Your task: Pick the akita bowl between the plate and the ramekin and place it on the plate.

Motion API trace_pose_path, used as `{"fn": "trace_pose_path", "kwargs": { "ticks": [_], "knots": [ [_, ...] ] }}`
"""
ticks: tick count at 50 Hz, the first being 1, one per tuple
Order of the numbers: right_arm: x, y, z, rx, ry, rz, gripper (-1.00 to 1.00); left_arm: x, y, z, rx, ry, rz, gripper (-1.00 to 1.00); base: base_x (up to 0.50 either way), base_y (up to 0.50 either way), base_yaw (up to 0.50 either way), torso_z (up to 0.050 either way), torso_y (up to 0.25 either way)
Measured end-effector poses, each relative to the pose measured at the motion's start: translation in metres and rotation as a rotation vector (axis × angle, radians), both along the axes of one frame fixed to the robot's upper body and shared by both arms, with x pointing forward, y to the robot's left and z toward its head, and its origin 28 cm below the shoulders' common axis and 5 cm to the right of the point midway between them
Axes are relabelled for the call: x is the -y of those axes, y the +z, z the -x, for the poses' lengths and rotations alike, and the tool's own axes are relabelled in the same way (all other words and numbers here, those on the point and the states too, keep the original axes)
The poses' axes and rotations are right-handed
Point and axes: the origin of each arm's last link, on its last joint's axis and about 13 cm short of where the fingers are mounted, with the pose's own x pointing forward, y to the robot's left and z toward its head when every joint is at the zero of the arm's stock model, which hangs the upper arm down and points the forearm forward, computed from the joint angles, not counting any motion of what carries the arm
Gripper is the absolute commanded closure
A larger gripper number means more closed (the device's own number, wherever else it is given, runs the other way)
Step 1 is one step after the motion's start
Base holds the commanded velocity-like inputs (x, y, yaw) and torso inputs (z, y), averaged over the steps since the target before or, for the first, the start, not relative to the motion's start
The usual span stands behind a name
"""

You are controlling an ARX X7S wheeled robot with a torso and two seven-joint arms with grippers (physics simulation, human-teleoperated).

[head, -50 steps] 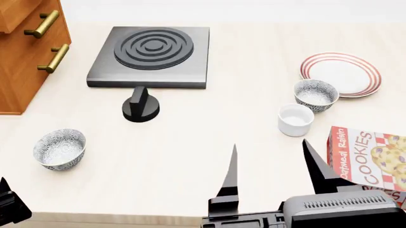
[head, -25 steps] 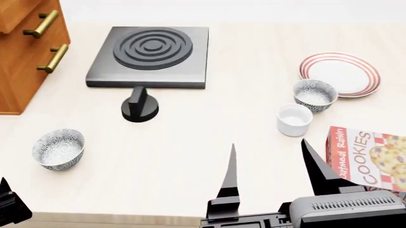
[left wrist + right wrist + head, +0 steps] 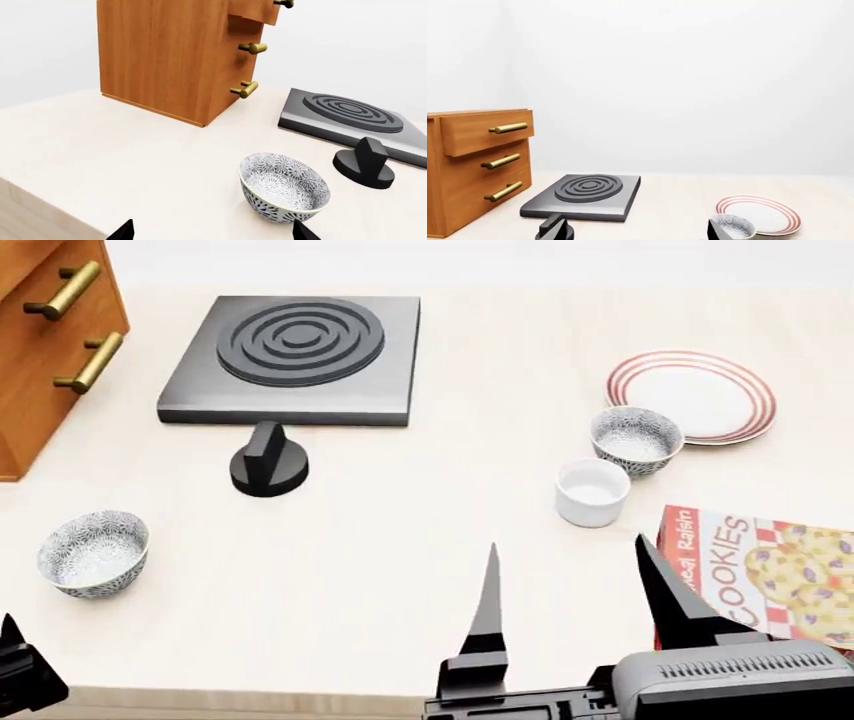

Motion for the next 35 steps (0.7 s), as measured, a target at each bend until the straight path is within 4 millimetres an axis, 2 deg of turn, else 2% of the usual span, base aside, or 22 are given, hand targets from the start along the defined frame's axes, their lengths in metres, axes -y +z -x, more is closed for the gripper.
{"fn": "trace_pose_path", "kwargs": {
  "ticks": [17,35],
  "knots": [
    [0.0012,-0.0007,-0.0006,-0.009,-0.006,-0.007,-1.0,0.0002,-0.0003,-0.0001,0.0,-0.001,-0.001,-1.0,0.0,-0.02,0.0,0.0,0.0],
    [0.0016,-0.0013,-0.0007,-0.013,-0.008,-0.005,-1.0,0.0,-0.0004,-0.0001,0.001,-0.001,-0.002,-1.0,0.0,-0.19,0.0,0.0,0.0]
  ]
}}
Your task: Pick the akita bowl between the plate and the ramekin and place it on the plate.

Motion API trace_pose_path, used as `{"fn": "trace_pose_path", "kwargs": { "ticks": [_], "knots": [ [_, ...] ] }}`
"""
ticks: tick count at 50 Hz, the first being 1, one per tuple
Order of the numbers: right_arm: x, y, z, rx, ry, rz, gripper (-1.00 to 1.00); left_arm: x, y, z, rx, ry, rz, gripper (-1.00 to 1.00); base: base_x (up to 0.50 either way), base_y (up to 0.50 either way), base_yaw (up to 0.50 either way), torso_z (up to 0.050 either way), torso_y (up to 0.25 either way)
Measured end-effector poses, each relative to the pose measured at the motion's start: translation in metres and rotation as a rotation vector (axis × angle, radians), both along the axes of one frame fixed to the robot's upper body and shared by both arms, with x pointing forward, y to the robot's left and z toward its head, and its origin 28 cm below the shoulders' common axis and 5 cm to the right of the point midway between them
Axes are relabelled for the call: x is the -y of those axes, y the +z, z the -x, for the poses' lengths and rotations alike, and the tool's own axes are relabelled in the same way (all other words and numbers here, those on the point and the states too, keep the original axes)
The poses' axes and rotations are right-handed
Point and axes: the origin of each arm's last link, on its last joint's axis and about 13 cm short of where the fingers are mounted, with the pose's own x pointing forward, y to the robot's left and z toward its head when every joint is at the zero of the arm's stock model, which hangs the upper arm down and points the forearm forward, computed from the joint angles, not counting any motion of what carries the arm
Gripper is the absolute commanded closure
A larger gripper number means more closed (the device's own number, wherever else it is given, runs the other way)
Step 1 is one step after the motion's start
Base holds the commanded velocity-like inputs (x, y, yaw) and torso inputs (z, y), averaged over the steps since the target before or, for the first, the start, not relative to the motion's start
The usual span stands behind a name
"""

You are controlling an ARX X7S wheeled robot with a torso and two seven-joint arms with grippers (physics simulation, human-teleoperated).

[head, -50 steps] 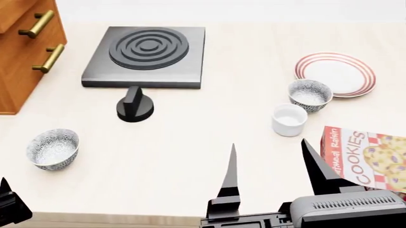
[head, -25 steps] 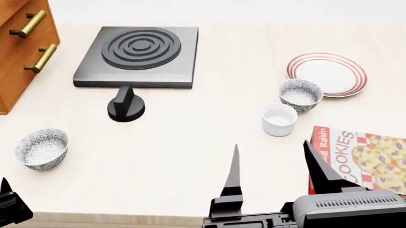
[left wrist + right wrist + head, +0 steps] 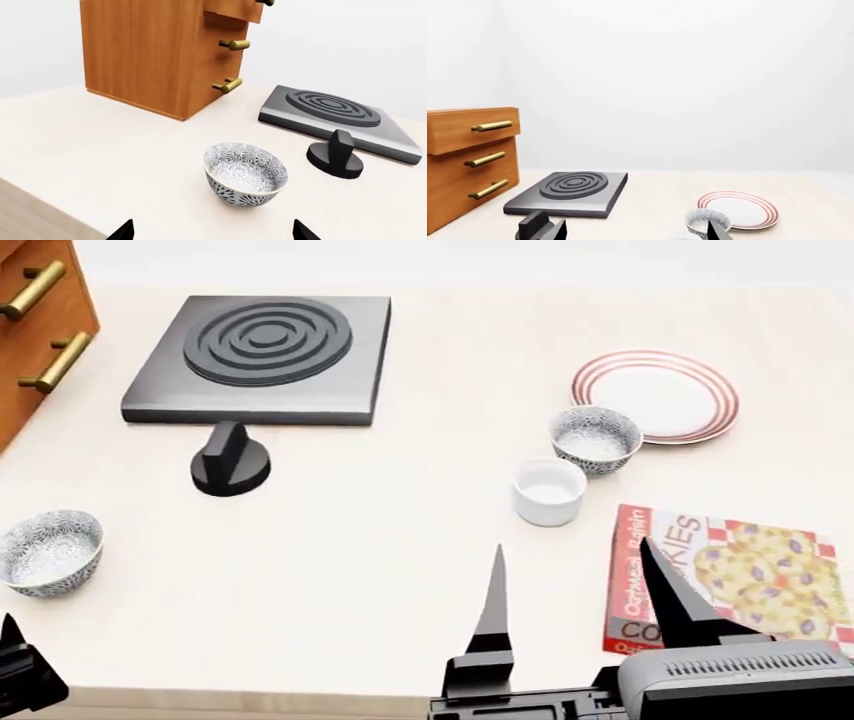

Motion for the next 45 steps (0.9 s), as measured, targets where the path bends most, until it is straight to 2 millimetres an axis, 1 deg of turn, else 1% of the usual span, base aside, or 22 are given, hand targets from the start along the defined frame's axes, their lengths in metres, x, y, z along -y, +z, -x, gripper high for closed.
{"fn": "trace_pose_path", "kwargs": {
  "ticks": [45],
  "knots": [
    [0.0011,-0.0008,-0.0002,-0.005,-0.002,-0.003,-1.0,0.0007,-0.0001,0.0004,0.001,0.0,-0.001,-1.0,0.0,-0.18,0.0,0.0,0.0]
  ]
}}
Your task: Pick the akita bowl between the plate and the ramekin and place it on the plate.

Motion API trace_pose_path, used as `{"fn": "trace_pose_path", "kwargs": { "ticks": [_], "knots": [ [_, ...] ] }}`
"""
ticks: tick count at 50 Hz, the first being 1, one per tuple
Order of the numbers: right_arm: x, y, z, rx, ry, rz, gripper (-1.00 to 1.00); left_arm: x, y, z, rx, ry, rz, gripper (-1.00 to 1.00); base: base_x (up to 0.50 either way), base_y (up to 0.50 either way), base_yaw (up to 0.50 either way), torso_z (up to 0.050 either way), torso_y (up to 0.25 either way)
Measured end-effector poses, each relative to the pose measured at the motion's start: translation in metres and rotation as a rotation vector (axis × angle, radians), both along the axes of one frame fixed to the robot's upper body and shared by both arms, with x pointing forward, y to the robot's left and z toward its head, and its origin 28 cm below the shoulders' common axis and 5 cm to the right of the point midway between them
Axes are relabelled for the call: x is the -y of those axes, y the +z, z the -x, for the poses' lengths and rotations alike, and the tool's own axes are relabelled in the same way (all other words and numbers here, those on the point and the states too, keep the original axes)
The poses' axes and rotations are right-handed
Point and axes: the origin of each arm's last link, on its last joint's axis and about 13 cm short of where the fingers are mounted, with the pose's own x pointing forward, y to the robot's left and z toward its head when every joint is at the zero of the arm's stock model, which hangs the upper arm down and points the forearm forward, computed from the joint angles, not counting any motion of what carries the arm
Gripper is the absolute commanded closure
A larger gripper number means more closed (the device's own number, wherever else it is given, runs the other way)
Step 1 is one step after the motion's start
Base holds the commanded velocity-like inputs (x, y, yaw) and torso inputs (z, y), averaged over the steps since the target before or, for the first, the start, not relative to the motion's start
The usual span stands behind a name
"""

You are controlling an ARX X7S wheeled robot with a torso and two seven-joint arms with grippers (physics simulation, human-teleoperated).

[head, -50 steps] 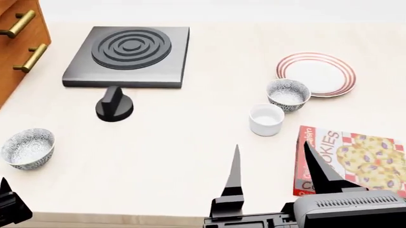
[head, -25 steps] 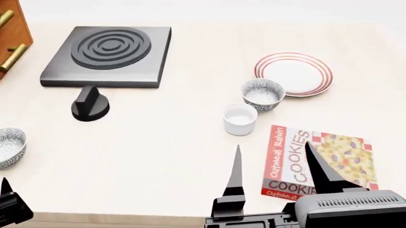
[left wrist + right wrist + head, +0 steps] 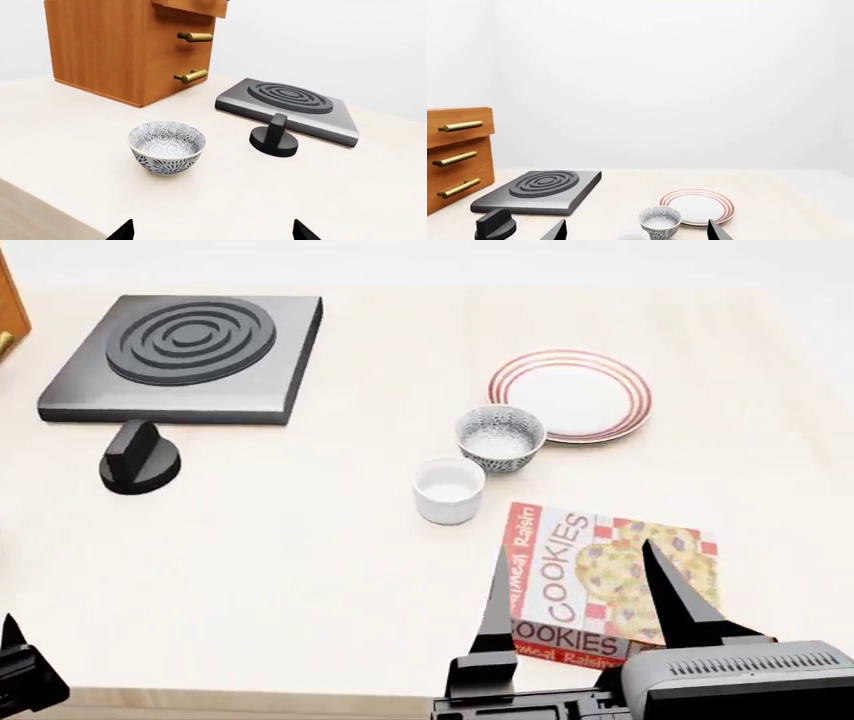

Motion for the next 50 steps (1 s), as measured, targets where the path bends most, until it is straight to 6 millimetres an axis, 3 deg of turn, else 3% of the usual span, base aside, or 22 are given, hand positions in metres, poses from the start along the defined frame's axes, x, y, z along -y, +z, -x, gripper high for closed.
{"fn": "trace_pose_path", "kwargs": {
  "ticks": [27,50],
  "knots": [
    [0.0,-0.0006,-0.0004,0.001,-0.002,0.01,-1.0,0.0001,0.0001,-0.0002,0.0,0.0,0.0,-1.0,0.0,-0.08,0.0,0.0,0.0],
    [0.0001,-0.001,-0.0016,-0.01,-0.009,0.017,-1.0,0.0,-0.0003,-0.0005,0.0,0.0,-0.001,-1.0,0.29,0.0,0.0,0.0,0.0]
  ]
}}
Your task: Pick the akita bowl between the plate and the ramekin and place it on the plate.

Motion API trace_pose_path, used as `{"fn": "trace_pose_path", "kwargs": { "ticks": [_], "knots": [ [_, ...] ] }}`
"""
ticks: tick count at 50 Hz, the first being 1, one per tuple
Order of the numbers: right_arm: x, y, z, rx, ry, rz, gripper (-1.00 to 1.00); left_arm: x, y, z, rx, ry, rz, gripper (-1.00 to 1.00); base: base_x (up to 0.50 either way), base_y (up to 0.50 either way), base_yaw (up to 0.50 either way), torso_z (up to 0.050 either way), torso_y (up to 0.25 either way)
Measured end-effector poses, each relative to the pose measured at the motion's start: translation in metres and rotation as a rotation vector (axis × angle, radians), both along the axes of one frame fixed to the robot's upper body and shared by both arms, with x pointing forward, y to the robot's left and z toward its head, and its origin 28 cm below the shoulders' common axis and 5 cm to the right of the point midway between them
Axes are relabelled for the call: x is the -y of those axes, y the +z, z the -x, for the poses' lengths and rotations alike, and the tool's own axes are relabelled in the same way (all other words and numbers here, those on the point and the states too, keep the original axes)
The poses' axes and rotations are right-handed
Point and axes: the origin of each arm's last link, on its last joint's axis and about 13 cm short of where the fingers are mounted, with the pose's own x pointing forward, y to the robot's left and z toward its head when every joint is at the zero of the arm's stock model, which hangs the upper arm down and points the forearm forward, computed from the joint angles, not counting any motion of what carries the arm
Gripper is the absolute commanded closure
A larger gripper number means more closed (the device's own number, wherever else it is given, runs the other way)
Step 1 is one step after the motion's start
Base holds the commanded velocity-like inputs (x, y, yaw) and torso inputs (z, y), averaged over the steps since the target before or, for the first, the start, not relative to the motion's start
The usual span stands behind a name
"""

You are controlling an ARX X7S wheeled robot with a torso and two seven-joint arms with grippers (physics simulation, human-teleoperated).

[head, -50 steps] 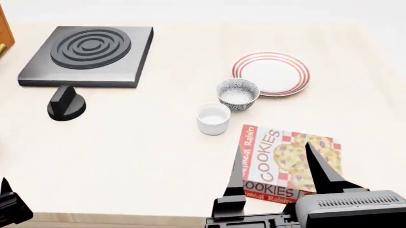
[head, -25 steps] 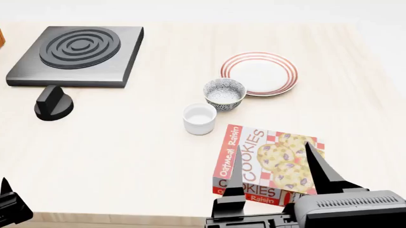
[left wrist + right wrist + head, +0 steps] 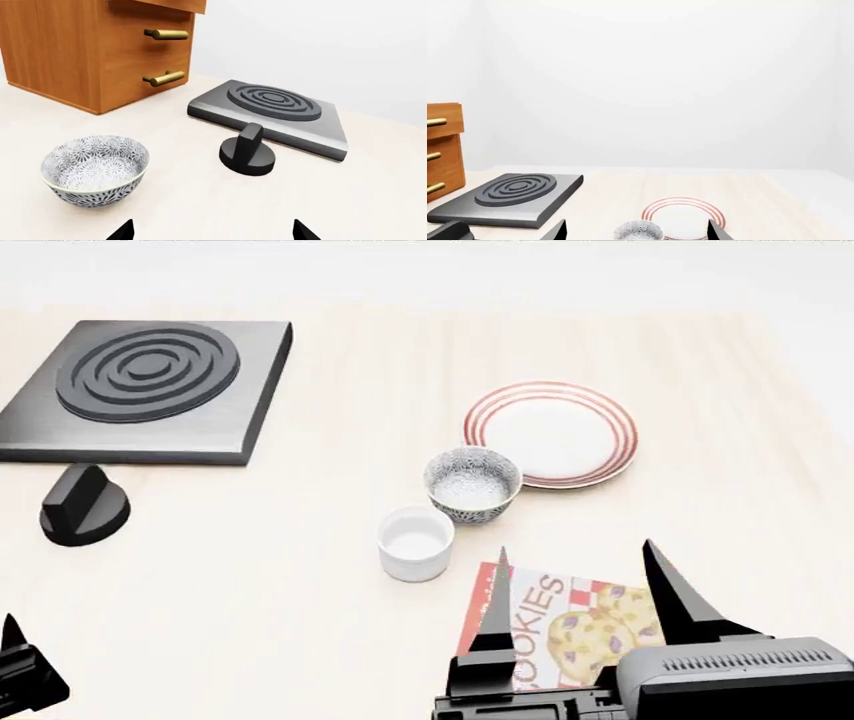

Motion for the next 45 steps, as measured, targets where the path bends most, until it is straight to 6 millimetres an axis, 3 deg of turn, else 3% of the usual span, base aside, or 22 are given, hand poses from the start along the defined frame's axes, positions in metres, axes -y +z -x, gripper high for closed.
{"fn": "trace_pose_path", "kwargs": {
  "ticks": [45],
  "knots": [
    [-0.0003,-0.0016,-0.0007,-0.013,-0.001,0.003,-1.0,0.0002,0.0009,0.0008,0.0,-0.001,0.001,-1.0,0.3,0.0,0.0,0.0,0.0]
  ]
}}
